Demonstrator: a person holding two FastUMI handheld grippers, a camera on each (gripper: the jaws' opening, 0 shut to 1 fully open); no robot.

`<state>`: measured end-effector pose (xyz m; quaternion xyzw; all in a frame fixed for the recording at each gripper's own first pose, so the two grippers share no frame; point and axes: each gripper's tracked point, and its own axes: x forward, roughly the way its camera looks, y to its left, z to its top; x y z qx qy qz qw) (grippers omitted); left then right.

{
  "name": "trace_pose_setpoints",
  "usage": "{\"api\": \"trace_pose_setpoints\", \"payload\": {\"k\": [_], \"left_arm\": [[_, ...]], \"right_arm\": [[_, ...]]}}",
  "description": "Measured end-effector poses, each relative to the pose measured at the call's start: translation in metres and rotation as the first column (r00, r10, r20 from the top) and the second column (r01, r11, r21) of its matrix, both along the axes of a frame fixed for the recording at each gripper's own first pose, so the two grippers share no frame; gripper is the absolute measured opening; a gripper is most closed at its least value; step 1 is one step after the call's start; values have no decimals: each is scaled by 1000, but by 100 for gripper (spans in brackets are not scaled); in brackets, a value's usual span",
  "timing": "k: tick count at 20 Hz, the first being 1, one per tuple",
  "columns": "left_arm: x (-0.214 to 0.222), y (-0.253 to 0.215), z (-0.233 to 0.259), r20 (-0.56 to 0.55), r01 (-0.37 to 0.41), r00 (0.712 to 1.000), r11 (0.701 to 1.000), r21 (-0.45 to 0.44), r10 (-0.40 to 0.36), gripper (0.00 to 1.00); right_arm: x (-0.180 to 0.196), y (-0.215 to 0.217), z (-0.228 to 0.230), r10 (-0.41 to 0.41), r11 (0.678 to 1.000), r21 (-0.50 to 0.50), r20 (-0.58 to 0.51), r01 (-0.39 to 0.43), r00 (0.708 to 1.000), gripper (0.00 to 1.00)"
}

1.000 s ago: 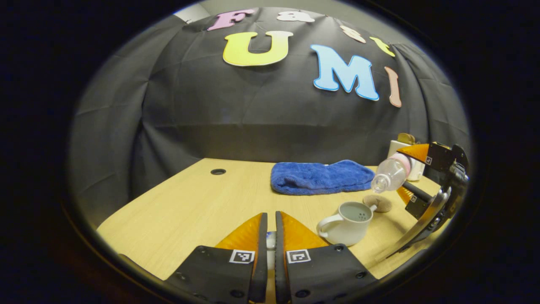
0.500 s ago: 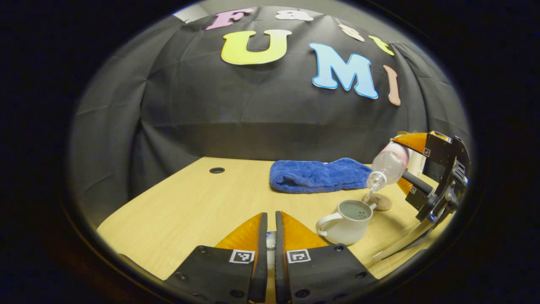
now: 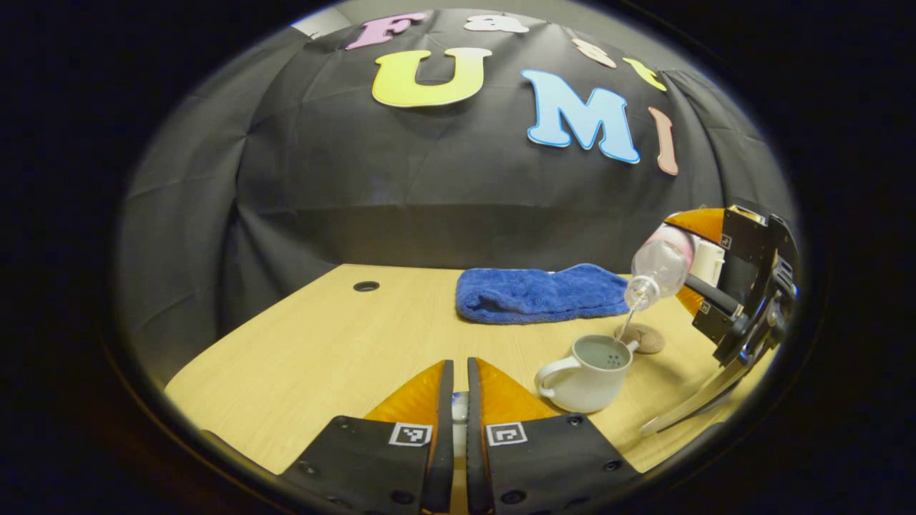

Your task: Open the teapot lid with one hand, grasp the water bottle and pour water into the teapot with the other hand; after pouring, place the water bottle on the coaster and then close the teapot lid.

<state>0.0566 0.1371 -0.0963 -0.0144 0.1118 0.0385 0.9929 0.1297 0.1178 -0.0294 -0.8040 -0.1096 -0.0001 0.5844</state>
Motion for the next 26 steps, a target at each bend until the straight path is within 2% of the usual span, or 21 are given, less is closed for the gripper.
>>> {"api": "trace_pose_setpoints", "payload": {"k": [26], "left_arm": [[2,1,-7,-23,2,1000,1000,22,-2,14]], "right_arm": [[0,7,22,35,993,-115,103,-23,994,76]]}}
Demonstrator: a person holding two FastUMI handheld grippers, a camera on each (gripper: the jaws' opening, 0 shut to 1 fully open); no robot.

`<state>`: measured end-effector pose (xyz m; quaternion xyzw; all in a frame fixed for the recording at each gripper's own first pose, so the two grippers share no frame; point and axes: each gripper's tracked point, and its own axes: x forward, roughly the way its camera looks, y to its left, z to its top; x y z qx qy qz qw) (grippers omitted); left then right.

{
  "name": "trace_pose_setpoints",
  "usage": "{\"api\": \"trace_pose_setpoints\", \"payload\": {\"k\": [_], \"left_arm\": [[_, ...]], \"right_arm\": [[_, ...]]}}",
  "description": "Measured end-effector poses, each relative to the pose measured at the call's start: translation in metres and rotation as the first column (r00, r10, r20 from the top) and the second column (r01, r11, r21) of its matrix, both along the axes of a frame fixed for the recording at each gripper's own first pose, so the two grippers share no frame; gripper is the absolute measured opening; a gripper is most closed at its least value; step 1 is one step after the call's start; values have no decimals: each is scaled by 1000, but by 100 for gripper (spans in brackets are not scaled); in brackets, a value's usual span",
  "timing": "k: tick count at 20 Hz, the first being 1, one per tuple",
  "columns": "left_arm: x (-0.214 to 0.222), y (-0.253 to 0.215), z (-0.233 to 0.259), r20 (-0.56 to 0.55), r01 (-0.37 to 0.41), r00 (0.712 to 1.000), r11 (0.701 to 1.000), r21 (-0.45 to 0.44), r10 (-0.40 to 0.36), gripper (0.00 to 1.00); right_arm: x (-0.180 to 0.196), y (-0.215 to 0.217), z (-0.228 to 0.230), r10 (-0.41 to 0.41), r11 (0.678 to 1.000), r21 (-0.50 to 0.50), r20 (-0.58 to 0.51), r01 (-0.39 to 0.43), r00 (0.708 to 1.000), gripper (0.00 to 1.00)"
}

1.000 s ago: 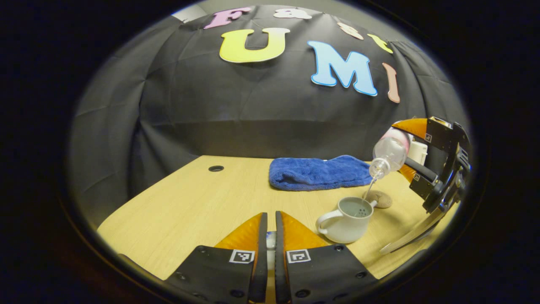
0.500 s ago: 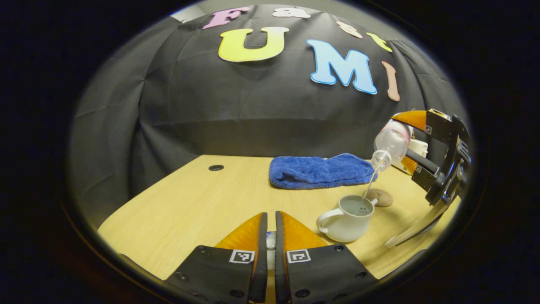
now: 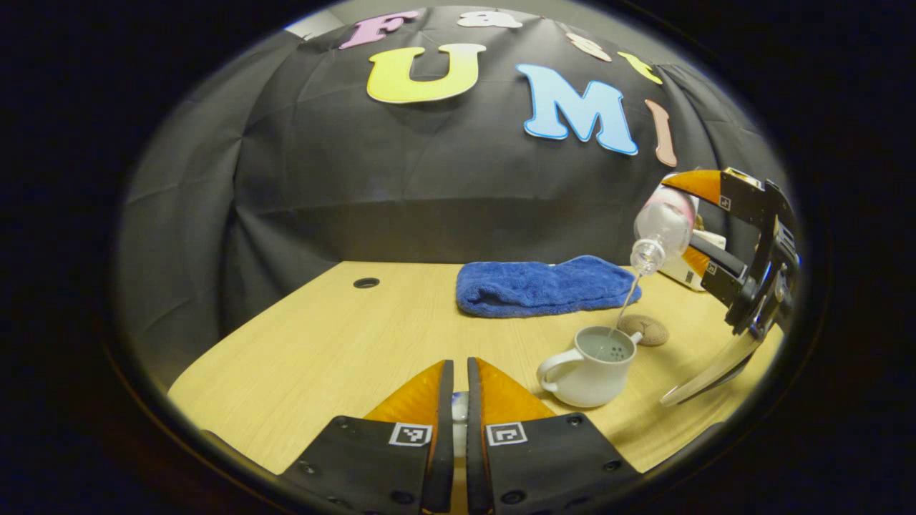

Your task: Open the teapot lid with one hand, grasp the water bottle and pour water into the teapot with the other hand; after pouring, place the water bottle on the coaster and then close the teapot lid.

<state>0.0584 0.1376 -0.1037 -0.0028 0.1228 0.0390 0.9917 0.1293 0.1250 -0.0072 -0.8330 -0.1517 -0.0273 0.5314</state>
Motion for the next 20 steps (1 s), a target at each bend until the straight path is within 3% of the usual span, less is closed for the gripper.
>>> {"api": "trace_pose_setpoints", "payload": {"k": [9,20], "left_arm": [[1,1,-1,-3,-1,1000,1000,-3,1,14],[1,3,-3,-10,-3,1000,1000,0,3,14]], "right_arm": [[-1,8,11,31,995,-92,54,-26,998,76],[-9,27,-9,109,970,-226,68,-91,992,76]]}}
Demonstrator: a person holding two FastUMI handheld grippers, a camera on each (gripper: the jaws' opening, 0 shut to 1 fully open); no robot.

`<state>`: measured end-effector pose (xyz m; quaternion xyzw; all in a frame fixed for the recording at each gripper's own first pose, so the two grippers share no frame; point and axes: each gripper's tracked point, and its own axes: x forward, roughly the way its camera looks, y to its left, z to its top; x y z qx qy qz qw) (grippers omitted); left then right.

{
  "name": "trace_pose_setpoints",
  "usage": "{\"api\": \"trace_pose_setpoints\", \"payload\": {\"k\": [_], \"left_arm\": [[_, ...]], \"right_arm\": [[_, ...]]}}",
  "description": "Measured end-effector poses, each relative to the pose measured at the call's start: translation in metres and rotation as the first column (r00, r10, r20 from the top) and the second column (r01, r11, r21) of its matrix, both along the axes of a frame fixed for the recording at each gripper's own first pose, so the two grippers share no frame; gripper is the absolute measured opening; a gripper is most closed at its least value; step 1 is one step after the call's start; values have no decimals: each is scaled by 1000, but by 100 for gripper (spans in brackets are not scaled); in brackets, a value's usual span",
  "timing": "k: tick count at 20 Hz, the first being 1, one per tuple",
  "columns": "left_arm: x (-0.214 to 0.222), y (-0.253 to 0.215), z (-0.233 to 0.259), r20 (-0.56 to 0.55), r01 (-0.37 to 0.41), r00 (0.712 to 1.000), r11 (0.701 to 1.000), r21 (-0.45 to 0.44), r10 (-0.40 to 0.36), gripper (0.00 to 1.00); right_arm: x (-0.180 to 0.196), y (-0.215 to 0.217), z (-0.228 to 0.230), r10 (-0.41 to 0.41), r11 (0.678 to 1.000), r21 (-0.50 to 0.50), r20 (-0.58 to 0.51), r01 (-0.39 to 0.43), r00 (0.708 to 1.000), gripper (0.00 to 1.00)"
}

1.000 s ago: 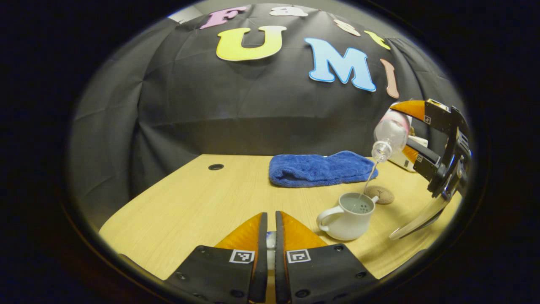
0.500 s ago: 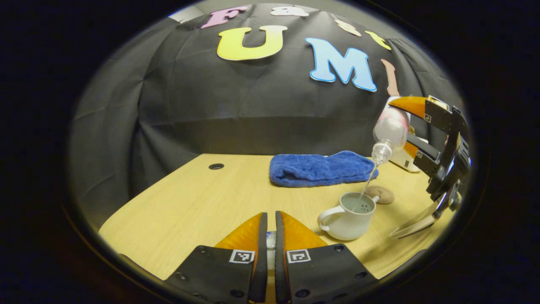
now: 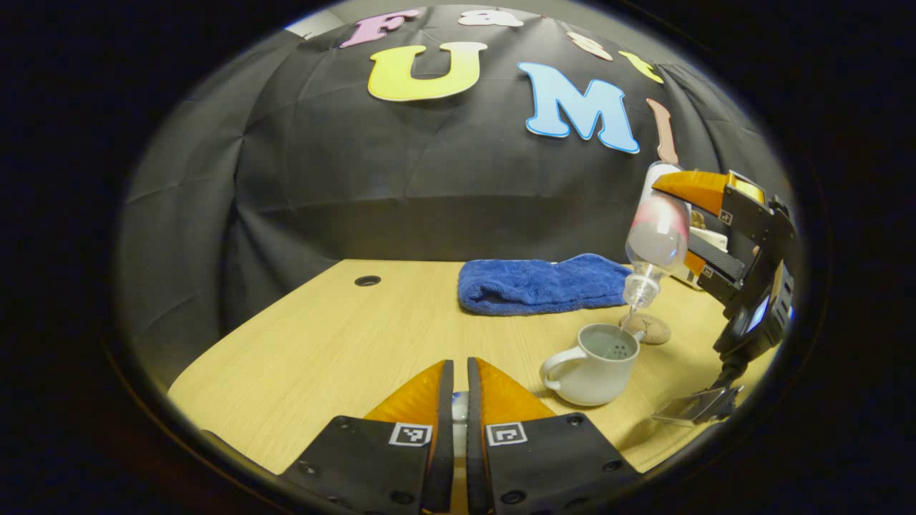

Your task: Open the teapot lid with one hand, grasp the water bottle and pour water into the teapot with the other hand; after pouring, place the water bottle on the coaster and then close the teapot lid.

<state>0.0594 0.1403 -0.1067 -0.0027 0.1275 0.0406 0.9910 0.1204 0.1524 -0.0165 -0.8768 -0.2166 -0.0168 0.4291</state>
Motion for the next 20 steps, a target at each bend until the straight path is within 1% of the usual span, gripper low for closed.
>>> {"api": "trace_pose_setpoints", "payload": {"k": [8,11,14,20], "left_arm": [[0,-1,0,-3,1,1000,1000,1,-1,13],[0,0,0,-1,0,1000,1000,-1,0,14],[-1,0,1,-1,0,1000,1000,-2,0,14],[-1,0,1,-2,0,1000,1000,-2,0,14]], "right_arm": [[-4,13,-12,47,996,-80,12,-45,999,76],[-5,16,-13,58,994,-93,14,-56,998,76],[-7,19,-13,66,993,-98,13,-64,998,76],[-7,17,-14,56,995,-85,-3,-56,998,76]]}}
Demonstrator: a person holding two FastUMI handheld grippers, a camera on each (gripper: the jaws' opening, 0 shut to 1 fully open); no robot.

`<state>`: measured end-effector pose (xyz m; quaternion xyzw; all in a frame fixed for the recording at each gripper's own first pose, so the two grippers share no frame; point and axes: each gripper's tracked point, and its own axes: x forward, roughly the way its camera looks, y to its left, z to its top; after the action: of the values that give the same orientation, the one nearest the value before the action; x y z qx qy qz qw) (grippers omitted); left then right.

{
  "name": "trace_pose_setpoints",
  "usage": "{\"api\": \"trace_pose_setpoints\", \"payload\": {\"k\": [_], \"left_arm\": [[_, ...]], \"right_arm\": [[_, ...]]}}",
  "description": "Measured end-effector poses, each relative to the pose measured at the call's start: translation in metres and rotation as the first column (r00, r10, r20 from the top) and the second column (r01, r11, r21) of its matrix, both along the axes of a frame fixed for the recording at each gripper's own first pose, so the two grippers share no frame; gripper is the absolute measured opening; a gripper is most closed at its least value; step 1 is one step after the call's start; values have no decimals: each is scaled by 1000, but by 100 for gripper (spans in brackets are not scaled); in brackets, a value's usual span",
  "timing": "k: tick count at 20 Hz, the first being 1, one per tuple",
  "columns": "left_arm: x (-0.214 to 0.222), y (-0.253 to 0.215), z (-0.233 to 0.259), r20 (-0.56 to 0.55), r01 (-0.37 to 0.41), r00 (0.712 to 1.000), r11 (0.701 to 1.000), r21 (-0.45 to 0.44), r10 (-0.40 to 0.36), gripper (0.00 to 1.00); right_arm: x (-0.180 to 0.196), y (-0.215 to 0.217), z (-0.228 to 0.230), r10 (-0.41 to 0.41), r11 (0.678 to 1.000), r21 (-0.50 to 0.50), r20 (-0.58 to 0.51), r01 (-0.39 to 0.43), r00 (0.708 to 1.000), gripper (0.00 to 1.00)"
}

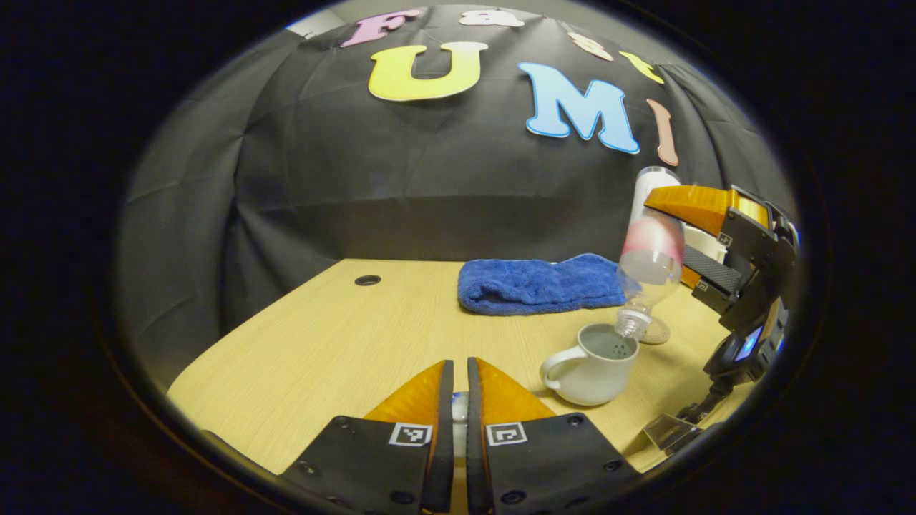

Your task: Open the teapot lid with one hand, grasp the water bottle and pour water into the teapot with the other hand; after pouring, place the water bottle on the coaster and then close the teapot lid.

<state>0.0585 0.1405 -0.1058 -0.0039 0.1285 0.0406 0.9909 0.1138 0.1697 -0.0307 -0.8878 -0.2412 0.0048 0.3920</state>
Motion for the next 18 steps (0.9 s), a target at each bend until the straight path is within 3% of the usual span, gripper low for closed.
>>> {"api": "trace_pose_setpoints", "payload": {"k": [3,5,10,12,14,16,18], "left_arm": [[0,2,1,7,-6,1000,1000,-4,6,14],[-1,3,0,7,-10,1000,1000,-8,10,14],[0,3,0,3,-8,1000,1000,-5,8,14],[1,3,-2,1,-9,1000,1000,-5,9,14],[1,4,-2,0,-11,1000,1000,-5,11,14],[1,4,-3,-1,-11,1000,1000,-5,11,14],[2,3,-4,-3,-10,1000,1000,-5,10,14]], "right_arm": [[8,-17,-10,-45,990,128,-113,60,993,76],[11,-28,-15,-53,965,243,-197,101,979,76],[13,-50,-34,-19,808,523,-437,271,899,77],[18,-57,-42,14,715,602,-522,357,853,76],[15,-65,-53,67,600,663,-598,447,798,77],[12,-66,-56,154,460,716,-647,525,747,77],[17,-65,-57,270,298,738,-674,606,688,77]]}}
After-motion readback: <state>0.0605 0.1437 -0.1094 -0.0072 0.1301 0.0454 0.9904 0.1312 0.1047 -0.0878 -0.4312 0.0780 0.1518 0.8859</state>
